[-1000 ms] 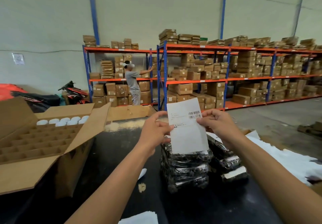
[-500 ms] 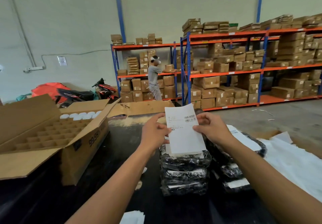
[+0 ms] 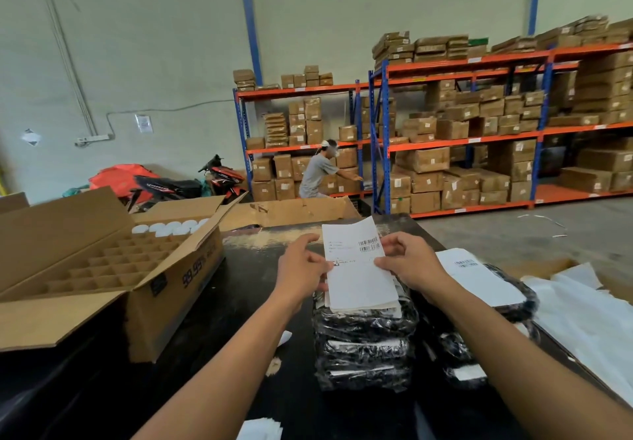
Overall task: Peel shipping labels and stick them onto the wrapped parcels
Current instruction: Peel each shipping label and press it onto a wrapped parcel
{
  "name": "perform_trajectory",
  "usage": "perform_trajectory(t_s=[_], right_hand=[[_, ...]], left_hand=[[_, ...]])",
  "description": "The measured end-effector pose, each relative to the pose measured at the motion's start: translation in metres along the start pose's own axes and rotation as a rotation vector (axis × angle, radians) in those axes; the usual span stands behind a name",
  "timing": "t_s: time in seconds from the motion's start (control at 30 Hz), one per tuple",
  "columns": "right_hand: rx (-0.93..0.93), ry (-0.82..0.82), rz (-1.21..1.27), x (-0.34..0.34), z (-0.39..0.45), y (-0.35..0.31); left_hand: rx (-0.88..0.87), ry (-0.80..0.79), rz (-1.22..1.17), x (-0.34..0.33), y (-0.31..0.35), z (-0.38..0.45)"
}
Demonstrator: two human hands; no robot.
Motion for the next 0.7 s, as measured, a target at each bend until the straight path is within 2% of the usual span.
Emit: perform_trajectory(t_s=[0.3,0.7], right_hand=[[-0.027,0.001,-0.027,-0.005,0.001,0.008],[-0.037,0.002,-0.149,-0.008,0.001,0.013]], left_hand=[[-0.007,-0.005,0.059,-0.001,-0.006,0.005],[-0.049,-0.017,0.274,-0.002,-0.011,0.007]])
Point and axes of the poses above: each hand's wrist, its own z-axis towards the middle knuckle, its own x-axis out of the back of the hand, y = z × x, the point moved 5 cm from there along z, towards the middle knuckle, and after that the axes turned 6 degrees about -z, right-handed, at the moved point
